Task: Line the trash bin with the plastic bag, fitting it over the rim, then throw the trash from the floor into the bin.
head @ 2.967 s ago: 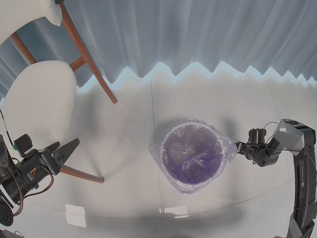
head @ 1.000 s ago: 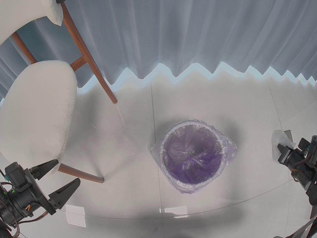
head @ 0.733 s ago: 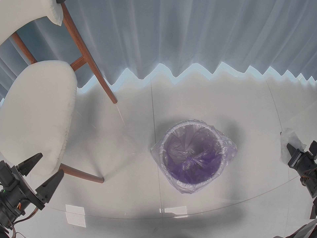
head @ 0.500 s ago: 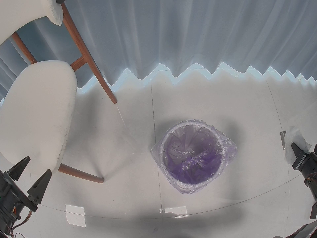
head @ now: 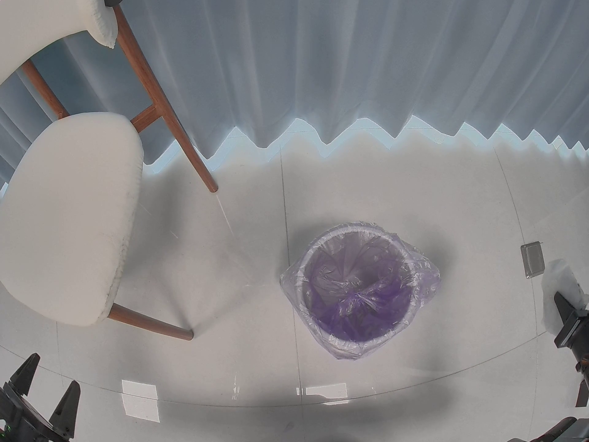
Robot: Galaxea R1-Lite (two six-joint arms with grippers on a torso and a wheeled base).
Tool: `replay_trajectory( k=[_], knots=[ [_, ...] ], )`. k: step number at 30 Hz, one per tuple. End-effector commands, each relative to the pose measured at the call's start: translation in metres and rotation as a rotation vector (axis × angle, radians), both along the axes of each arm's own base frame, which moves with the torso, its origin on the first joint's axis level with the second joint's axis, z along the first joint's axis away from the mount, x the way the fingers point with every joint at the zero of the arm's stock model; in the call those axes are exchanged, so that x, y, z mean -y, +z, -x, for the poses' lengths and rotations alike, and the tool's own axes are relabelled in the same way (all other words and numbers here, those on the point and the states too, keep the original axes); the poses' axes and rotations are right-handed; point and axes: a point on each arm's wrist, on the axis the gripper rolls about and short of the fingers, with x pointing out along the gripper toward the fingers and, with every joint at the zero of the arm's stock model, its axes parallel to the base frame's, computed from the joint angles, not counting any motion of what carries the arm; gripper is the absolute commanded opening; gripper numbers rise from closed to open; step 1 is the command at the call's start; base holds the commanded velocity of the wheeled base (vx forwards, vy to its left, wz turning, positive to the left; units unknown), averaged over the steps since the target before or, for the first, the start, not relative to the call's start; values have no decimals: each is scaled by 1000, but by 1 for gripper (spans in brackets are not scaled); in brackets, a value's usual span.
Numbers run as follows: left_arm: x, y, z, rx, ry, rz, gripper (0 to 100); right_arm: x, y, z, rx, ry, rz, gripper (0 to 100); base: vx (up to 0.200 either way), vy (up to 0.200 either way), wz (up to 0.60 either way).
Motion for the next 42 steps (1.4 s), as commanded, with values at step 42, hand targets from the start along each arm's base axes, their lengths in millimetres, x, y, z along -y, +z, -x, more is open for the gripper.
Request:
replay_trajectory(
  k=[42],
  knots=[
    [-3, -22, 15, 47, 208, -168, 100, -4, 3, 58, 87, 184, 160, 0, 0, 0, 0]
  ],
)
